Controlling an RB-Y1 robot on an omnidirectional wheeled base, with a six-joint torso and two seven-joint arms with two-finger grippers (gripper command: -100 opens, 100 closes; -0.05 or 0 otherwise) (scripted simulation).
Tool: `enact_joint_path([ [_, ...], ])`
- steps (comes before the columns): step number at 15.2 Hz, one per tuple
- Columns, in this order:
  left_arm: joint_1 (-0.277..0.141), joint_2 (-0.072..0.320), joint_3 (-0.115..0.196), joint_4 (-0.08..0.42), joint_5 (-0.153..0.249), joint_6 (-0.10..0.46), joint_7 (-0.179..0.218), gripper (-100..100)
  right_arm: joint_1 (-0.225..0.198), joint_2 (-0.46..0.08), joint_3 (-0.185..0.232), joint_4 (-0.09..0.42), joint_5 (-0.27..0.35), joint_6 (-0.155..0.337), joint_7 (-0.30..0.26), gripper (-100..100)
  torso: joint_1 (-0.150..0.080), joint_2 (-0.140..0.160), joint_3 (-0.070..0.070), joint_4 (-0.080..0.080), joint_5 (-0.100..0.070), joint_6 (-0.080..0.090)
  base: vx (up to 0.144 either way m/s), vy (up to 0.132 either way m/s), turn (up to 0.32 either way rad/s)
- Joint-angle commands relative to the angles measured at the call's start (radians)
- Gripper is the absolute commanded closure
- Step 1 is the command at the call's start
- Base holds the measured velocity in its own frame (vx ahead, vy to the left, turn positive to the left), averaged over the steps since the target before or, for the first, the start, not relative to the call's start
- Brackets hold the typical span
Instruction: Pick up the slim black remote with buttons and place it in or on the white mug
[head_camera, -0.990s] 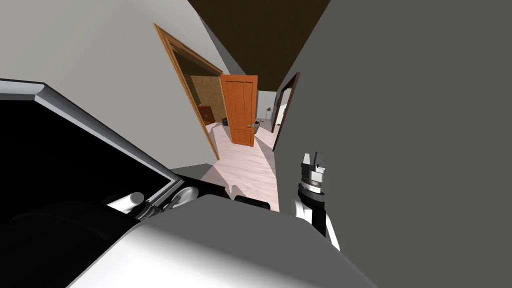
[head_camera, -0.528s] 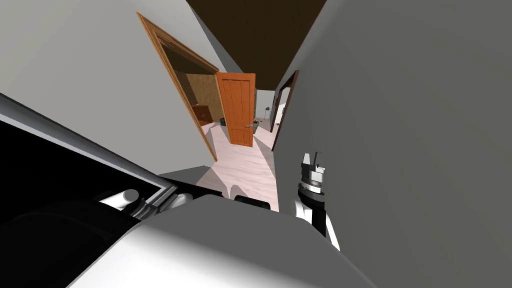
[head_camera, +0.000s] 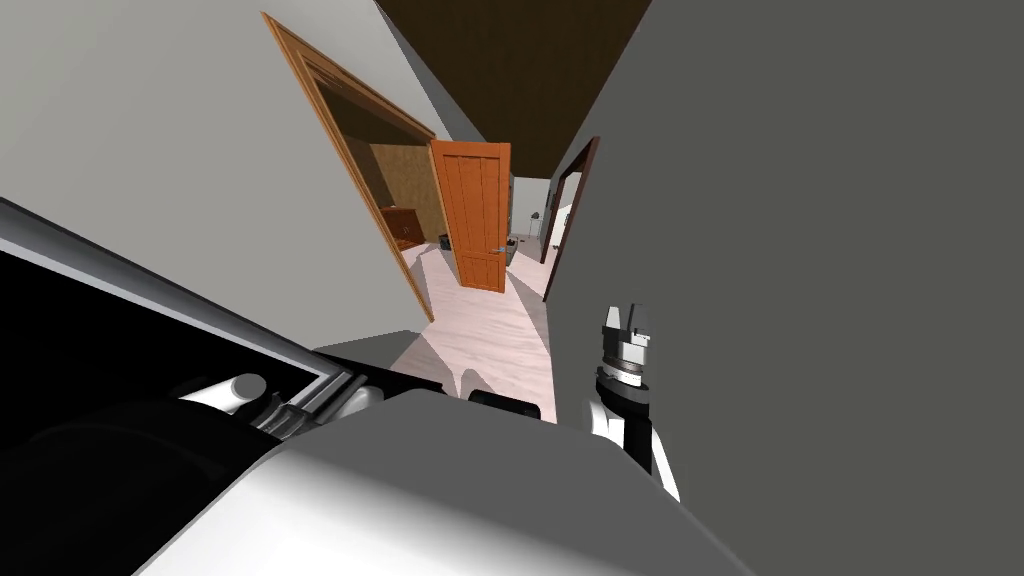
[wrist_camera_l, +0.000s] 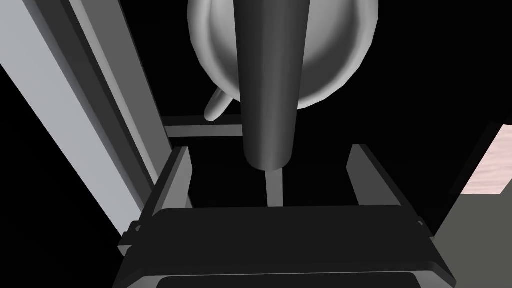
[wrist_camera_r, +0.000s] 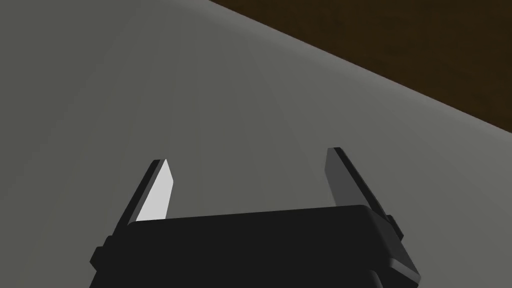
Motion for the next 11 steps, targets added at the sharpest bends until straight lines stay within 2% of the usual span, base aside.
enact_joint_path([
  [1, 0.015, 0.021, 0.015, -0.029, 0.015, 0.033, 0.013, -100, 0.0, 0.0, 0.0, 0.0, 0.0, 0.0, 0.0, 0, 0.0, 0.0, 0.0, 0.0, 0.0, 0.0, -0.017, -0.041, 0.003],
  [5, 0.042, 0.059, 0.041, -0.075, 0.041, 0.086, 0.033, -100, 0.0, 0.0, 0.0, 0.0, 0.0, 0.0, 0.0, 0, 0.0, 0.0, 0.0, 0.0, 0.0, 0.0, -0.016, -0.041, 0.003],
  [6, 0.035, 0.047, 0.033, -0.061, 0.034, 0.069, 0.026, -100, 0.0, 0.0, 0.0, 0.0, 0.0, 0.0, 0.0, 0, 0.0, 0.0, 0.0, 0.0, 0.0, 0.0, -0.01, -0.024, 0.004],
  [11, 0.036, 0.049, 0.035, -0.064, 0.035, 0.073, 0.028, -100, 0.0, 0.0, 0.0, 0.0, 0.0, 0.0, 0.0, 0, 0.003, -0.001, 0.0, 0.0, 0.001, 0.0, -0.001, -0.002, 0.0],
])
